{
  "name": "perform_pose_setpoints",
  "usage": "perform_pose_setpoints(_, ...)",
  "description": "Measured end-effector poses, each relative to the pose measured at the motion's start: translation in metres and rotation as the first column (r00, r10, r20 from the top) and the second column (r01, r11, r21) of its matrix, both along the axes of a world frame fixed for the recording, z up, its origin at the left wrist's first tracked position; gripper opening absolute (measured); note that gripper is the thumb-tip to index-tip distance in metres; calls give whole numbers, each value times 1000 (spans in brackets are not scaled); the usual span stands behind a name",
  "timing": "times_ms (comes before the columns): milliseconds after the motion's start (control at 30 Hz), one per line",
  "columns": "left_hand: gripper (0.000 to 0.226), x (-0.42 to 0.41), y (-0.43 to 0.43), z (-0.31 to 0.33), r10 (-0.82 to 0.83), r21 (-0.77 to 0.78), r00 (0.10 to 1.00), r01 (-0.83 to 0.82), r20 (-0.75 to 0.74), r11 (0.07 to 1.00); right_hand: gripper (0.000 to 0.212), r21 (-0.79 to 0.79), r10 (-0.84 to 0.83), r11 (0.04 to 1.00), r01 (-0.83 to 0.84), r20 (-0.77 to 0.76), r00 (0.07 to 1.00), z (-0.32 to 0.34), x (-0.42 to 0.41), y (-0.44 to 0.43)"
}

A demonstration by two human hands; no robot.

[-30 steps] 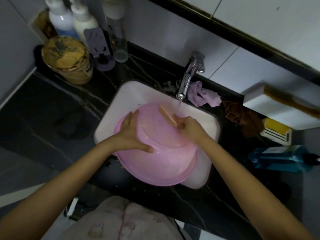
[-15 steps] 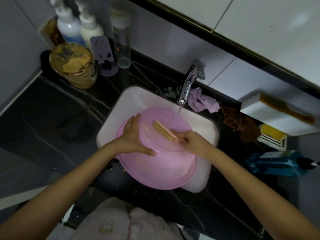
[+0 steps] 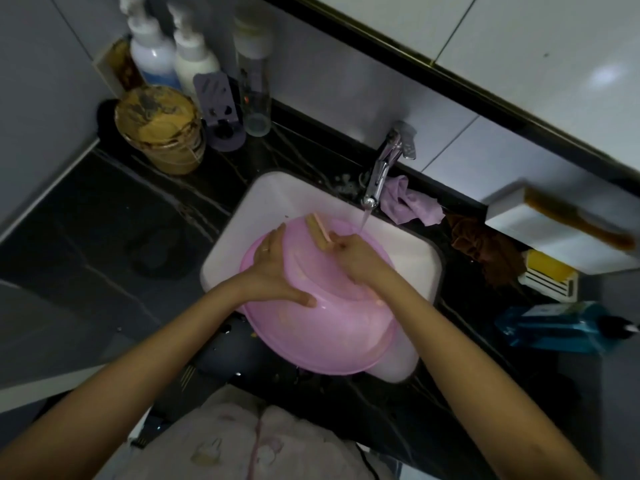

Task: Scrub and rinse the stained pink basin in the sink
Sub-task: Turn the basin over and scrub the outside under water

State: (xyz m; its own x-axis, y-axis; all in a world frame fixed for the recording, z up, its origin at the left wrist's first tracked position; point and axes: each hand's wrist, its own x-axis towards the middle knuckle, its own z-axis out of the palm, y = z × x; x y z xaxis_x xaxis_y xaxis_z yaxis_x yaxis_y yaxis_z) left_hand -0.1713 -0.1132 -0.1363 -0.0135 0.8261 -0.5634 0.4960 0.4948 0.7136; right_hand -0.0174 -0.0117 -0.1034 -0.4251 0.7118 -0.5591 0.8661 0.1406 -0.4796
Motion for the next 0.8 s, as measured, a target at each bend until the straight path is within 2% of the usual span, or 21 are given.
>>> perform_pose_setpoints(100, 162, 0, -2, -2, -9, -14, 1000, 9, -4, 1000, 44, -51, 30, 998, -32, -44, 999, 17, -17, -26)
perform_pose_setpoints(233, 160, 0, -2, -2, -11, -7, 1000, 11, -19, 1000, 41, -3, 150, 989, -150, 16, 989, 32, 30, -61)
perform_pose_setpoints(333, 163, -1, -2, 2, -21, -22, 1000, 21, -7, 1000, 46, -8, 112, 993, -114, 249, 962, 31, 76, -44)
perform_pose_setpoints(400, 164, -2, -2, 1, -25, -18, 1000, 25, 6, 1000, 43, 50, 4, 998, -23, 353, 936, 23, 86, -21)
perform_pose_setpoints(500, 164, -3, -1, 0, -29, -12, 1000, 29, 3, 1000, 39, 109, -27, 994, 3, 221, 975, 12, 56, -6)
perform_pose_setpoints(633, 164, 0, -1, 1, -38, -15, 999, 37, -9, 999, 43, -6, 109, 994, -108, 48, 993, 21, 43, -33)
perform_pose_setpoints(700, 165, -1, 0, 0, -46, -10, 999, 46, -10, 999, 44, -73, 90, 994, -85, 64, 994, 28, 76, -38)
perform_pose_setpoints(800, 165, -2, 2, -1, -32, -8, 999, 32, -10, 999, 43, 15, -18, 1000, 15, 206, 978, 19, 112, -12)
